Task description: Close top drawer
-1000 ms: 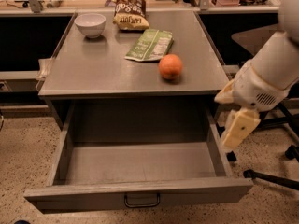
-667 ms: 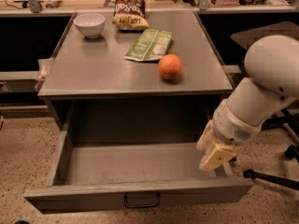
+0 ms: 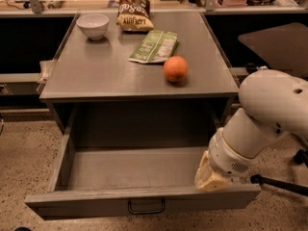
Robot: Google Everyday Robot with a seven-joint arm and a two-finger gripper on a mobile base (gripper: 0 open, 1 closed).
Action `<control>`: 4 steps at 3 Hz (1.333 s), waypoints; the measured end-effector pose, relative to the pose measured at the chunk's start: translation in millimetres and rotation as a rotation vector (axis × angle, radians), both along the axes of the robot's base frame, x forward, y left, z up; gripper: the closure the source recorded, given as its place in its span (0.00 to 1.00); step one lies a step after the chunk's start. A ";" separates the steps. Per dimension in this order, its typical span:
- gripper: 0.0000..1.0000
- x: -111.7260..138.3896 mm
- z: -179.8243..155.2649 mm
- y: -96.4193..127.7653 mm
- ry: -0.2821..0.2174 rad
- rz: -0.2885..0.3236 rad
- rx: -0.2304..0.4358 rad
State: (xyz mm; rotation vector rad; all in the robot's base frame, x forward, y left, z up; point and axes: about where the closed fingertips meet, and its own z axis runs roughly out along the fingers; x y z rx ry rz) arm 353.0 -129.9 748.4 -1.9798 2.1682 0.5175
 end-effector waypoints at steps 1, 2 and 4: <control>1.00 -16.9 -7.5 9.9 -0.040 -0.021 0.002; 1.00 -28.5 -1.7 13.4 -0.077 -0.029 -0.026; 1.00 -36.0 4.3 10.9 -0.142 -0.096 0.011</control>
Offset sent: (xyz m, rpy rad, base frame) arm -0.0423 0.0165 0.0040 -0.0565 -0.1143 -0.0404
